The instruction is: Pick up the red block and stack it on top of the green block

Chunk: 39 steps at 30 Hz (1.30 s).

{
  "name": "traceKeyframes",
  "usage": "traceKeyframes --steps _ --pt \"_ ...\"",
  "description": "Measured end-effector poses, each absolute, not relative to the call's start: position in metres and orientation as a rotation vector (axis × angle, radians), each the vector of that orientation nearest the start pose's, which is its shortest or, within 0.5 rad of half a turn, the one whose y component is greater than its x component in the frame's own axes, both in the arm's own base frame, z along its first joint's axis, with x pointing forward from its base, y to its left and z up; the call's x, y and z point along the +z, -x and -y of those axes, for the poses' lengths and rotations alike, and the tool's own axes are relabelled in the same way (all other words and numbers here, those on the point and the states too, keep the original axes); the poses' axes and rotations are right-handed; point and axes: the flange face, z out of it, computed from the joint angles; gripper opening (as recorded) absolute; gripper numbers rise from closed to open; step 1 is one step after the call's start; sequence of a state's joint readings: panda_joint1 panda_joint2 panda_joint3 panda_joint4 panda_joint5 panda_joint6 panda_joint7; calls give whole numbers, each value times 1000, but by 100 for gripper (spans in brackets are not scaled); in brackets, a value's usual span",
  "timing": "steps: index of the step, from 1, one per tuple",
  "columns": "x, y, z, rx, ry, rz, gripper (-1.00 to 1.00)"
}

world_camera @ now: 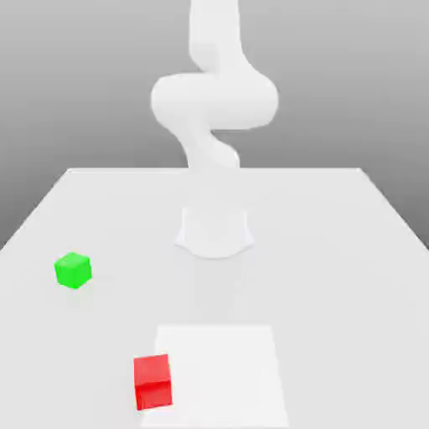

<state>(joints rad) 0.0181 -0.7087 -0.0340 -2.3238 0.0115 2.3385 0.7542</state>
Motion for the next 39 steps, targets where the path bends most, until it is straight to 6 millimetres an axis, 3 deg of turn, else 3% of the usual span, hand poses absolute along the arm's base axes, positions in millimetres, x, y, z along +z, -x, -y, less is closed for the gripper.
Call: traceKeyframes --steps 6,12,17,22,26,28,29,35,39 --pt "558 -446 31 -698 2636 -996 0" --pt "438 -477 49 -468 2762 -974 0" --pt "339 -479 64 -277 2862 -958 0" --pt "246 -459 82 -83 2961 -940 0" --pt "188 -448 88 -8 3002 -922 0" --pt "163 -448 88 -3 3004 -921 0" --pt "152 -447 88 -2 3004 -922 -100" --pt "146 -446 88 1 3003 -923 -100" --pt "178 -447 88 -1 3005 -921 -100"
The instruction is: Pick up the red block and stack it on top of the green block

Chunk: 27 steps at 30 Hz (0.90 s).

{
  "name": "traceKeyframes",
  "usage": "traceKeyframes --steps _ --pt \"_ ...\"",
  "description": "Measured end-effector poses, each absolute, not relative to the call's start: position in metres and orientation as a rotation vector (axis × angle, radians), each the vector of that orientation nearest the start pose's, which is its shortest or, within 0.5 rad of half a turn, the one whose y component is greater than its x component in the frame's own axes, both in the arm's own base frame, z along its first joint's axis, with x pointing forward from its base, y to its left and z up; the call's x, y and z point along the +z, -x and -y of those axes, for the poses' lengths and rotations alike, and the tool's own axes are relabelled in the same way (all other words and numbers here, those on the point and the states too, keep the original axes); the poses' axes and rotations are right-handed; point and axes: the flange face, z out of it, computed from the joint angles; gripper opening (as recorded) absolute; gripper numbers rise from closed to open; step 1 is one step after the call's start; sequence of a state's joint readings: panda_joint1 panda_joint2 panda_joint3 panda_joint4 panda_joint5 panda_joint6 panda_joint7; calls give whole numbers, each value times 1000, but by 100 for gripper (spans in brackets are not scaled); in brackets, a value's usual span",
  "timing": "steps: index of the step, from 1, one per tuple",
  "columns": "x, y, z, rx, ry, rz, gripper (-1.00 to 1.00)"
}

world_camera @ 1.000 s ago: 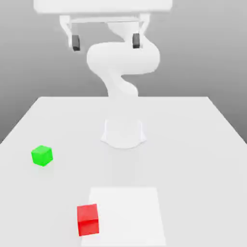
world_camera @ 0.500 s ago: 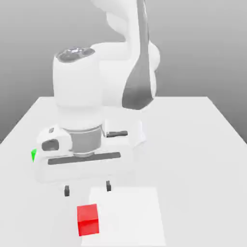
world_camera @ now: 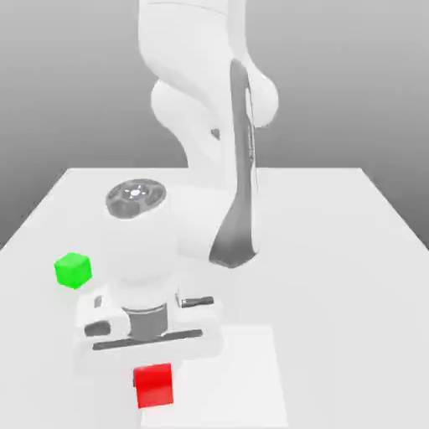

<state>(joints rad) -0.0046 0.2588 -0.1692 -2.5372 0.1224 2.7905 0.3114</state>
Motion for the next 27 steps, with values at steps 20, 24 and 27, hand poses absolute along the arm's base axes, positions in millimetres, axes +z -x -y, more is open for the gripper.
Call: traceKeyframes --steps 20,24,27 --pt "306 -276 271 12 3202 -124 -100" --pt "298 -229 289 26 3188 77 -100" --pt "285 -197 295 28 3164 236 -100"
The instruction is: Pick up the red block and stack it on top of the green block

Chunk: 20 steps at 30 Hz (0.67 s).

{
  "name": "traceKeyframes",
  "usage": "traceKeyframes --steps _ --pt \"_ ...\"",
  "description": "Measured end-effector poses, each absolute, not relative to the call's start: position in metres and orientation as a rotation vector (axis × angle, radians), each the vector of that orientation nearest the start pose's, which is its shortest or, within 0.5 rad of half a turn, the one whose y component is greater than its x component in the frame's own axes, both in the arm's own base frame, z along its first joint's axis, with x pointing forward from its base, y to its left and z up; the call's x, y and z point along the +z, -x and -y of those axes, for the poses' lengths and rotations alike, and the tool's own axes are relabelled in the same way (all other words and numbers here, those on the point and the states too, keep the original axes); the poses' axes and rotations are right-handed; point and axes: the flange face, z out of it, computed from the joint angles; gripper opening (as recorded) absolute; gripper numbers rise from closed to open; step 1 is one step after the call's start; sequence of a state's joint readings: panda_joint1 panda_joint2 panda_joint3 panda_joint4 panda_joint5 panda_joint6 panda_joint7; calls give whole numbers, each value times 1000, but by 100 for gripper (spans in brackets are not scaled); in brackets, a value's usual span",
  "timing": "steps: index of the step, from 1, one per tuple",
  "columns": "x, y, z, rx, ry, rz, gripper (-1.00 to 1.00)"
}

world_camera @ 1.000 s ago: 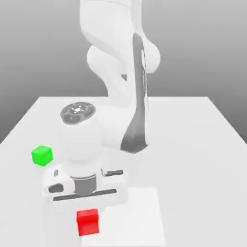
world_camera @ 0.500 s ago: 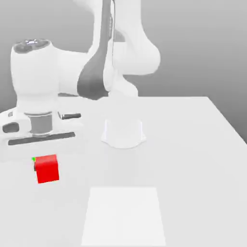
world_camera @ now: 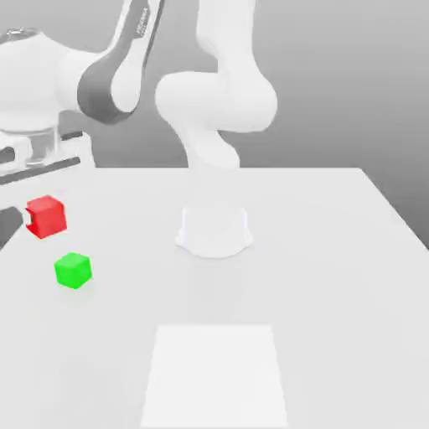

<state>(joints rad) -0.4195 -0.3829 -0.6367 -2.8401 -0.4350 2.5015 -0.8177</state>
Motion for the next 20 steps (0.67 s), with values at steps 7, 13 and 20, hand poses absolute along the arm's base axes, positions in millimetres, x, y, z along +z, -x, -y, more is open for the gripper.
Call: traceKeyframes --steps 7,13,20 --pt "242 -149 293 2 3089 574 -100" --pt "198 -148 293 -9 3081 592 -100" --pt "198 -148 293 -8 3079 592 100"
